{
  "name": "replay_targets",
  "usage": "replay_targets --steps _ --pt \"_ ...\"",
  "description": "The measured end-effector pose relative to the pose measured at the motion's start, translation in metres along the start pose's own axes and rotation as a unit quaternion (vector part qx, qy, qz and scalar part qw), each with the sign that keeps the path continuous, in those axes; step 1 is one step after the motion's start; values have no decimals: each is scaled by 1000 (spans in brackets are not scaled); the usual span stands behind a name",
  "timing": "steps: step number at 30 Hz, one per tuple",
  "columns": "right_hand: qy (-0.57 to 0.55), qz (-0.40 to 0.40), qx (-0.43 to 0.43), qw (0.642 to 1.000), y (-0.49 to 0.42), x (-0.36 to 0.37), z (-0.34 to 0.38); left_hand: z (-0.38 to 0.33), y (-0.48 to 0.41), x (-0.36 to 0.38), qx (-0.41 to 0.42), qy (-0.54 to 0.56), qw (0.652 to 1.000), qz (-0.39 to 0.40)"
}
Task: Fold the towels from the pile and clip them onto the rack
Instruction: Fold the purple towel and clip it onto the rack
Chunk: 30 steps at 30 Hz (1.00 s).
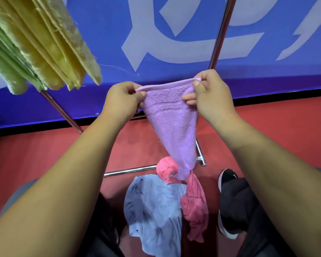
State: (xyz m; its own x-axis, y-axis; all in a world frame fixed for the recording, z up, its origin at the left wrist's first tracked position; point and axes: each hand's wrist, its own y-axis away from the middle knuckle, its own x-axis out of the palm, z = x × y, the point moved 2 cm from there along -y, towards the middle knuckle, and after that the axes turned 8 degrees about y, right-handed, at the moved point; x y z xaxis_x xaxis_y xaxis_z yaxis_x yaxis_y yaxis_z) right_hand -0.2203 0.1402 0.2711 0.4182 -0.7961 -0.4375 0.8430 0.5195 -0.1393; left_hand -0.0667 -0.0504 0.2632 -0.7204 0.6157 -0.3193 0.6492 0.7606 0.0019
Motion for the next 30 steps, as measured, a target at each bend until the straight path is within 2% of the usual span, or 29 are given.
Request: replay_targets --steps 3,5,7,12,17,30 --pt "-32 -16 -23 999 0 -3 10 -11 7 2 -27 144 989 2" --pt "-56 -33 -36 997 0 -5 17 -19 9 1 -13 221 975 9" --pt "-63 -57 -55 995 -1 -8 22 -27 9 -2 22 251 968 6" --pt "-50 -99 -97 989 2 -14 36 -44 9 -8 131 248 959 -27" --pt "-60 -105 -115 986 7 -14 47 -62 14 -15 193 235 951 -51" --pt "-74 -98 -104 987 12 -17 58 -74 32 -33 238 148 955 -91"
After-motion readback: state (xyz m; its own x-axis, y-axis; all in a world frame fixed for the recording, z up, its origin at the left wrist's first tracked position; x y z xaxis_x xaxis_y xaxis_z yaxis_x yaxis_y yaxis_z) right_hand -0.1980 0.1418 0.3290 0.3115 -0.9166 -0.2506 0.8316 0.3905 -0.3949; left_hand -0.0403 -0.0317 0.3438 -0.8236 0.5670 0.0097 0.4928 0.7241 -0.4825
